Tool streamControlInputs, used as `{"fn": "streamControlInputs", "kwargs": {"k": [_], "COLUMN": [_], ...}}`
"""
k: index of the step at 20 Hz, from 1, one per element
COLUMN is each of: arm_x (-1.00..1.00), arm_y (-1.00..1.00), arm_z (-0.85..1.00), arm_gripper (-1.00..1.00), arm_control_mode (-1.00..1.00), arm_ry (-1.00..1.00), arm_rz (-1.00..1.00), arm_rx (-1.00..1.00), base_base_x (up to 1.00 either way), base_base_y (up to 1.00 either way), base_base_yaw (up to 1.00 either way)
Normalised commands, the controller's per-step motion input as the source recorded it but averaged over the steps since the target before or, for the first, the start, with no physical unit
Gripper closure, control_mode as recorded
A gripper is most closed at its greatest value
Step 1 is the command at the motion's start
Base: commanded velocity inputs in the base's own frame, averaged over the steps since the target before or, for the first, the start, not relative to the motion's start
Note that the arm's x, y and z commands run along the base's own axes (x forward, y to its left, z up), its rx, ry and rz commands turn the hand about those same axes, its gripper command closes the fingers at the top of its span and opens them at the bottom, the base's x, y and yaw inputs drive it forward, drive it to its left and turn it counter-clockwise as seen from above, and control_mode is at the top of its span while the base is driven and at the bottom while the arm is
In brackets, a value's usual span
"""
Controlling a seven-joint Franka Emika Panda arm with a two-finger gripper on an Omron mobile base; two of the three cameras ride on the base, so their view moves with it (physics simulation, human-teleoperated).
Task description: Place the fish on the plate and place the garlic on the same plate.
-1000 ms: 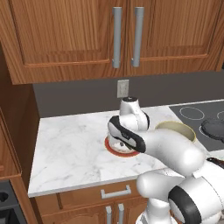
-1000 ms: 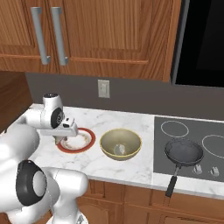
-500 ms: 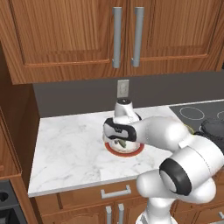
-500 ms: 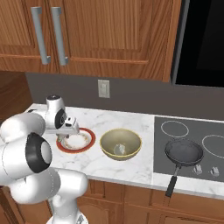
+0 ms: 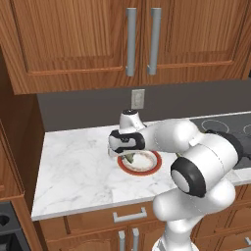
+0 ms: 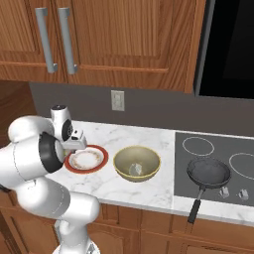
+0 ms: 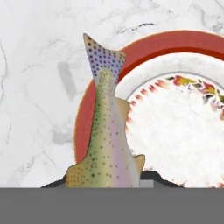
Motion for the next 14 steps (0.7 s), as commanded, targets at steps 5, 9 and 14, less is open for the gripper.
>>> {"fn": "streamControlInputs", "kwargs": {"k": [5, 9, 14], "arm_x": [0.01, 0.00, 0.00], "arm_y": [0.00, -0.01, -0.05], "arm_z": [-0.24, -0.22, -0.11], "arm_gripper": [1.00, 1.00, 1.00], "arm_control_mode": [-1.00, -1.00, -1.00], "arm_ry": [0.00, 0.00, 0.00], "arm_rz": [0.04, 0.05, 0.05], "arm_rx": [0.03, 0.03, 0.05], "base_base_x": [0.00, 0.00, 0.00], "base_base_y": [0.00, 0.00, 0.00], "base_base_yaw": [0.00, 0.00, 0.00]}}
